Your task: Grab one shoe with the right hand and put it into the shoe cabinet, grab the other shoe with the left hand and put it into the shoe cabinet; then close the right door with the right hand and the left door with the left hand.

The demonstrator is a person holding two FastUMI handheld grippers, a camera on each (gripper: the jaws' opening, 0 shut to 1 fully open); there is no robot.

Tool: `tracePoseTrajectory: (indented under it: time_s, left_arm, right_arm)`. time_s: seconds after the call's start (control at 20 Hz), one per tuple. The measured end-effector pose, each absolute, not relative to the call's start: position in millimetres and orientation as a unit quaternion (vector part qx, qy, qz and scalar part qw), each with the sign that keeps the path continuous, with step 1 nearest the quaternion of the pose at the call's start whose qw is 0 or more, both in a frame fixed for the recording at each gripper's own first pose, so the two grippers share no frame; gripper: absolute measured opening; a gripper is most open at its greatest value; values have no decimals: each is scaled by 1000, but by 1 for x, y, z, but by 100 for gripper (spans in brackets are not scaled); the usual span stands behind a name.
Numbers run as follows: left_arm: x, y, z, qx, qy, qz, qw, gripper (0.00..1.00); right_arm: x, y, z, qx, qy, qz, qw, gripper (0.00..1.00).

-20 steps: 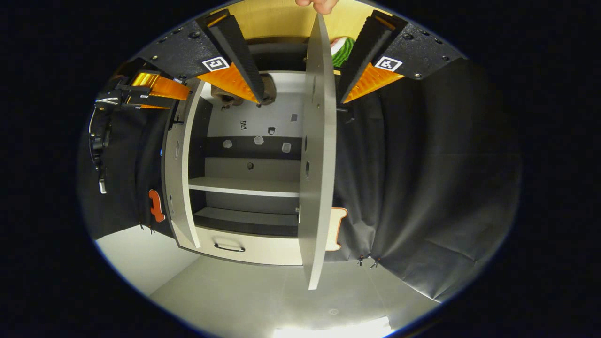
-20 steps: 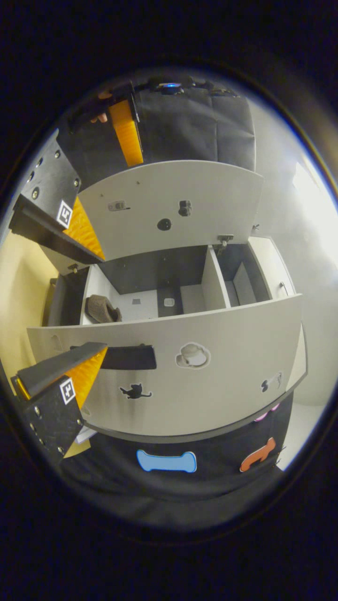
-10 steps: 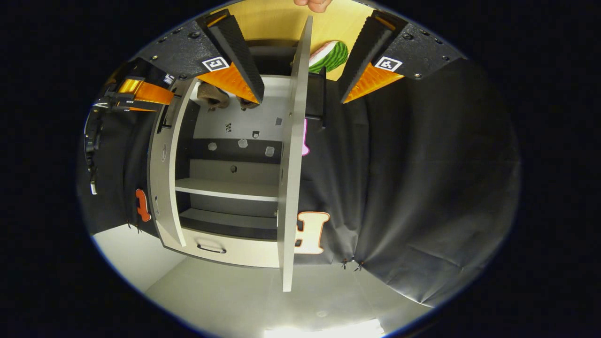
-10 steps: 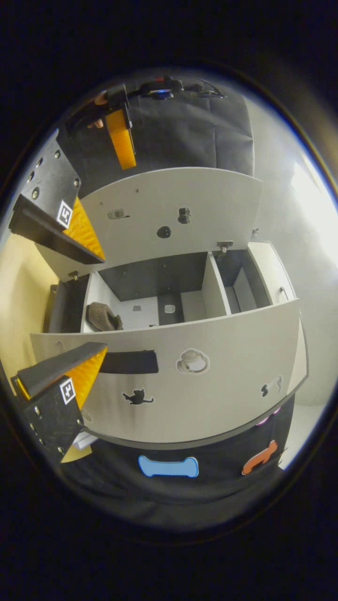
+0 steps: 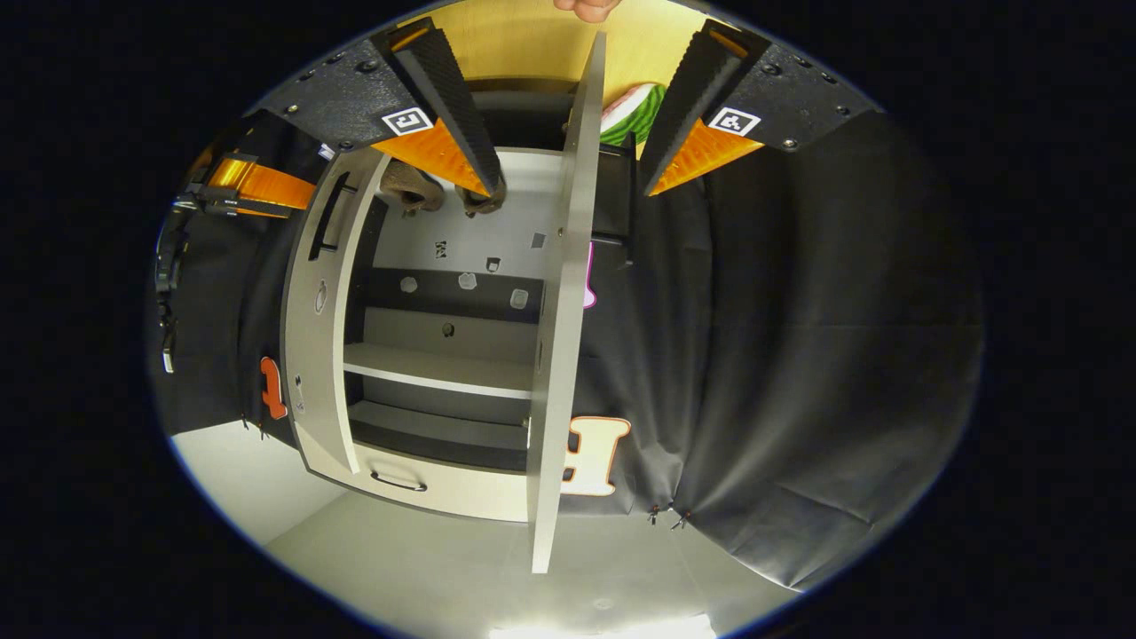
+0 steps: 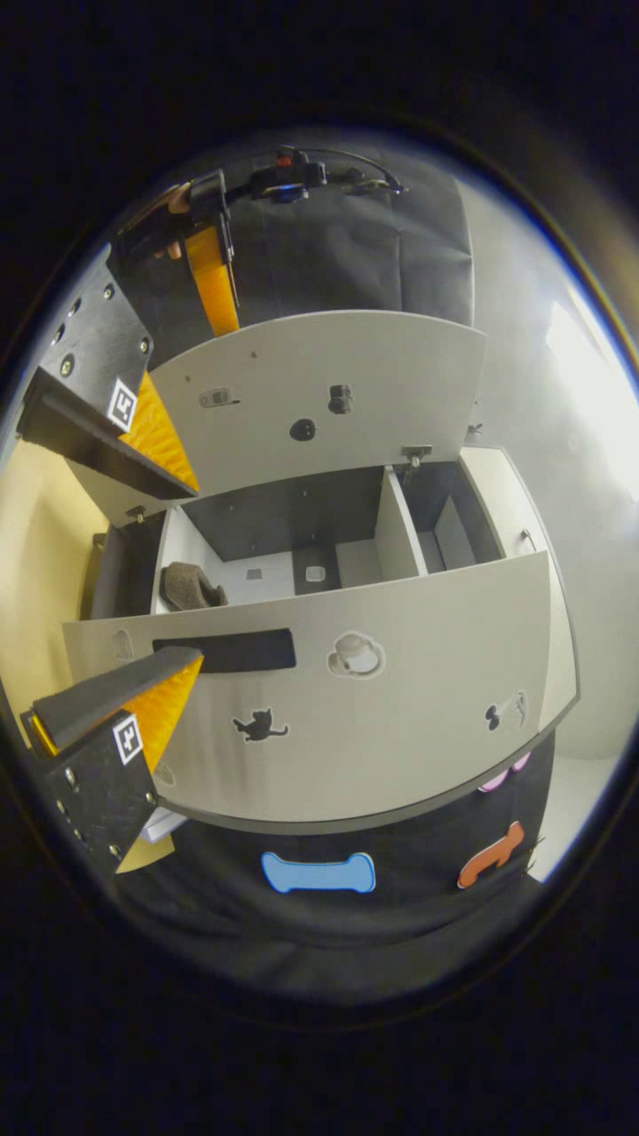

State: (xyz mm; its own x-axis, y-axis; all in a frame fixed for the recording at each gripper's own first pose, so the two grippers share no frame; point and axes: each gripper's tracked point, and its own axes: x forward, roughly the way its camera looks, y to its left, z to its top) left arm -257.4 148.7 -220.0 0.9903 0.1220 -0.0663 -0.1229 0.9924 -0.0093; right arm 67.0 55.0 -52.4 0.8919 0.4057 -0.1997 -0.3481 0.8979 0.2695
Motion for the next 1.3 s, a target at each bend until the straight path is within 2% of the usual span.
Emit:
tracePoseTrajectory:
  time_s: [0.05, 0.15, 0.35, 0.75, 0.8, 0.95, 1.0, 1.3]
  left_arm:
    - [-254, 149, -221, -3, 34, 61, 998, 99]
    - [-249, 151, -221, -1, 35, 61, 998, 96]
    - [-243, 155, -223, -4, 33, 63, 997, 100]
    - [-232, 158, -229, -9, 39, 64, 997, 100]
    - [-230, 157, -229, -10, 40, 62, 997, 96]
    - [-225, 156, -232, -8, 43, 60, 997, 99]
    - [-225, 155, -232, -7, 44, 59, 997, 97]
    - [-218, 150, -232, -8, 43, 53, 998, 97]
  right_arm:
    - [67, 54, -52, 114, 126, 193, 966, 99]
    - [69, 49, -52, 113, 124, 188, 968, 99]
    - [72, 42, -52, 120, 122, 182, 968, 99]
    - [79, 36, -56, 127, 122, 176, 969, 99]
    - [79, 35, -57, 129, 123, 175, 968, 99]
    - [82, 32, -58, 134, 122, 171, 968, 99]
    - [82, 31, -58, 136, 121, 170, 968, 99]
    - [87, 24, -62, 140, 121, 163, 969, 99]
